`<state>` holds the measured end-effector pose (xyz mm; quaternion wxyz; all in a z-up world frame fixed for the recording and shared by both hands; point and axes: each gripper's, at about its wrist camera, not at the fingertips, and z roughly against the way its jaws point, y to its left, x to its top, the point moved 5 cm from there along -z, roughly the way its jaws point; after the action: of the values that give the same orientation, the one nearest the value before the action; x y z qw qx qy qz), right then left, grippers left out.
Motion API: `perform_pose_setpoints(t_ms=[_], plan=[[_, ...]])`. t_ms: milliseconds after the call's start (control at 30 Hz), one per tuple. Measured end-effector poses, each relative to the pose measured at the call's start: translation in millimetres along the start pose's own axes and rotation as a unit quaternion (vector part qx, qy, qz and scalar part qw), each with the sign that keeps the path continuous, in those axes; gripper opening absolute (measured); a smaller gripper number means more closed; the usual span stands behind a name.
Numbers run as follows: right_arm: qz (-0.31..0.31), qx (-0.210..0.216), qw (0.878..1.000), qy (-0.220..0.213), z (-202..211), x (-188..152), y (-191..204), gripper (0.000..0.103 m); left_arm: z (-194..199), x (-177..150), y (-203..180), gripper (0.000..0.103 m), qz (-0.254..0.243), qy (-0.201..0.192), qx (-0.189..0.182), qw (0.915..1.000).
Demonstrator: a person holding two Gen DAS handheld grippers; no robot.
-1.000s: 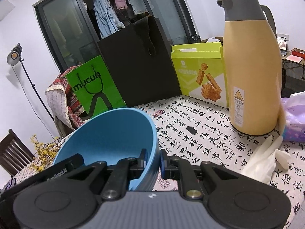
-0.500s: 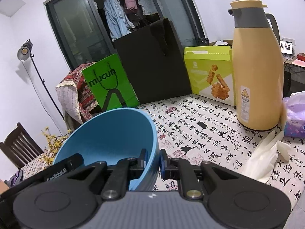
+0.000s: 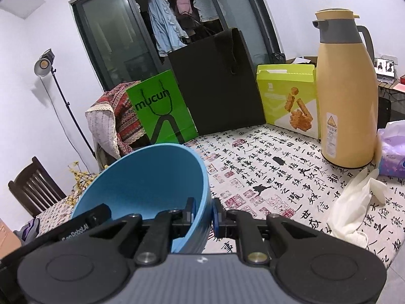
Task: Organize plates and bowls
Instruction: 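Carry the held bowl toward the peach suitcase with both grippers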
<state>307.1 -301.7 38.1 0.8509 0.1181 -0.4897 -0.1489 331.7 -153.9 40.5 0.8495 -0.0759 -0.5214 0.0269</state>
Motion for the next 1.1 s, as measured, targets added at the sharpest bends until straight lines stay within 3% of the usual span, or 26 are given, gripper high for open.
perform_pose_setpoints(t_ms=[1100], plan=[[0.031, 0.070, 0.997, 0.010, 24, -37, 67, 0.013, 62, -3, 74, 0.012, 0.036, -0.031, 0.054, 0.9974]])
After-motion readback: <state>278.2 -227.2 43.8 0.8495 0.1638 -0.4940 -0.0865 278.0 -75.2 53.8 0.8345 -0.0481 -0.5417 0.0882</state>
